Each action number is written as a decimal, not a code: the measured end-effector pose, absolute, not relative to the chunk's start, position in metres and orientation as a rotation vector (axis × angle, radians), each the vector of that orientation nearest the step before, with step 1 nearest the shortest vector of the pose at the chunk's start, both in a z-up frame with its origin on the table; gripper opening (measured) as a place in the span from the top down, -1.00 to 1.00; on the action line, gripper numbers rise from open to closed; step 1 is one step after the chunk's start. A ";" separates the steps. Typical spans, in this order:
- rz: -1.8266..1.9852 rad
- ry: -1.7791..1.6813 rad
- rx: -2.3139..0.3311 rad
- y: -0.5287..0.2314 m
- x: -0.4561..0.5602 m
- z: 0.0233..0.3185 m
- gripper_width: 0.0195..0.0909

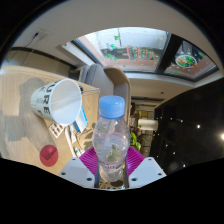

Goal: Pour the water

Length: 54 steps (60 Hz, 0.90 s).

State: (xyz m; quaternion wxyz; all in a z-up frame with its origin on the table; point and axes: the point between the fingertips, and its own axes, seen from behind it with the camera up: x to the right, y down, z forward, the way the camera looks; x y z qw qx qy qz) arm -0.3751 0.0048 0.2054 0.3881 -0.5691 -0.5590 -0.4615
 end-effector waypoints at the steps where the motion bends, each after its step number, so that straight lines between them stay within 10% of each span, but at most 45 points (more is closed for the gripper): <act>1: -1.137 -1.392 -1.471 0.004 -0.375 0.208 0.64; 20: -0.285 -0.779 -1.790 -0.012 -0.365 0.234 0.62; 54: 0.235 -0.329 -2.070 -0.013 -0.318 0.080 0.59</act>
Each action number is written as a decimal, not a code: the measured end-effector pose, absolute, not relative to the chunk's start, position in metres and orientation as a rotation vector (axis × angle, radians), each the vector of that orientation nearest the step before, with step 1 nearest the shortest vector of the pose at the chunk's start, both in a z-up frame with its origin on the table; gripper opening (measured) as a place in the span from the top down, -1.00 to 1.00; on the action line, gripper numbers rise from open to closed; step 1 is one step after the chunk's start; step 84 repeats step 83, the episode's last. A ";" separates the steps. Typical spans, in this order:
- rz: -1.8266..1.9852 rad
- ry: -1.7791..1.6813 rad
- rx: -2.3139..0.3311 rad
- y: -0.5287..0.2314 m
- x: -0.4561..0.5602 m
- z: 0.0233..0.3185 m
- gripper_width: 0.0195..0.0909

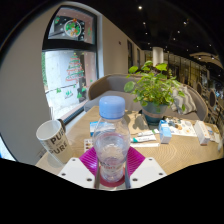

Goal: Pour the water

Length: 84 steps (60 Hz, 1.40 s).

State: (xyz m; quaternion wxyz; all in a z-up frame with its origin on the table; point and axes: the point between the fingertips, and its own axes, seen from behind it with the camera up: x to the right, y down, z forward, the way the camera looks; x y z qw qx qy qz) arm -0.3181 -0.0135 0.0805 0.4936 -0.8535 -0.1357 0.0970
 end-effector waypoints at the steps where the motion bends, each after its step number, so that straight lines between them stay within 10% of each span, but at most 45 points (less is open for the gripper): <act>1: 0.235 -0.328 -2.076 -0.015 -0.317 0.076 0.58; 17: 0.221 -0.322 -2.066 -0.019 -0.313 0.074 0.12; 24: 0.161 -0.306 -2.135 -0.029 -0.302 0.073 -0.87; 55: 0.005 -0.088 -2.261 -0.216 -0.300 0.205 -0.84; 84: -0.047 -0.068 -2.254 -0.250 -0.295 0.218 -0.85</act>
